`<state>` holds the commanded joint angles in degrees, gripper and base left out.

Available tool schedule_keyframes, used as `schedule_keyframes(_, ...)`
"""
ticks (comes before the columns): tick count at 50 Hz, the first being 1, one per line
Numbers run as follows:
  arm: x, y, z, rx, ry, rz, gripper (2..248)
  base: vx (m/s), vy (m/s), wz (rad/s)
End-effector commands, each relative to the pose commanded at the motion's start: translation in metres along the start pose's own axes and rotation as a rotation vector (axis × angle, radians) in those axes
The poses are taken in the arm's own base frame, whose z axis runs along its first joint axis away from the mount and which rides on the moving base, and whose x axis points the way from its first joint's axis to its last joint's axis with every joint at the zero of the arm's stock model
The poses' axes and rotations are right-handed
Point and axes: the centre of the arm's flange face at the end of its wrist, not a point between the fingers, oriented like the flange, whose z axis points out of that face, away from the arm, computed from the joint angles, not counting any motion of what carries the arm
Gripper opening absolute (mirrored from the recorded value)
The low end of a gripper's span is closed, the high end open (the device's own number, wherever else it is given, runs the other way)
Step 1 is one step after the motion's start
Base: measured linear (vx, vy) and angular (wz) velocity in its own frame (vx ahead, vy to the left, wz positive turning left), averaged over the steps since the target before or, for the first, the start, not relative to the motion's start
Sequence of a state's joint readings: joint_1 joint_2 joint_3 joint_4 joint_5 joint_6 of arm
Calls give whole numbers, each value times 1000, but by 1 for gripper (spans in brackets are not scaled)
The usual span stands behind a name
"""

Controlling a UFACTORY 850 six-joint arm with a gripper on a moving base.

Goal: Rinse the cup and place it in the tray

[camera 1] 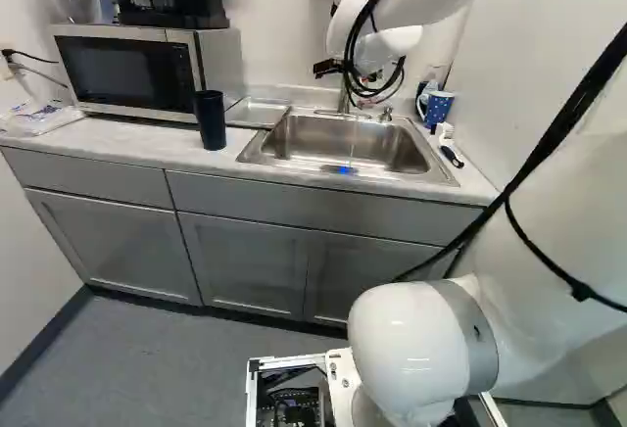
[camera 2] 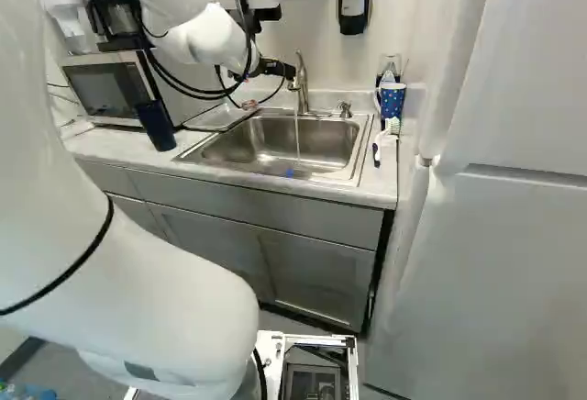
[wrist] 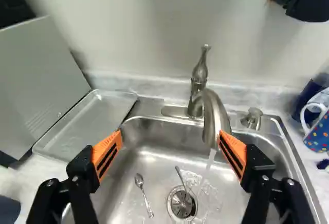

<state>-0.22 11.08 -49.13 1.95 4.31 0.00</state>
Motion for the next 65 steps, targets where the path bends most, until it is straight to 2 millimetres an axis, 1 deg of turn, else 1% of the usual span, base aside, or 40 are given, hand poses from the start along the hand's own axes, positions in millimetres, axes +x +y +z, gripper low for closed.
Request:
schedule_keyframes(14, -20, 0, -14, 0, -140, 0, 247, 0, 0, 0)
schedule_keyframes(40, -44, 3, -22, -5, -406, 4, 247, 0, 0, 0)
schedule_keyframes(65, -44, 3, -22, -5, -403, 4, 247, 0, 0, 0)
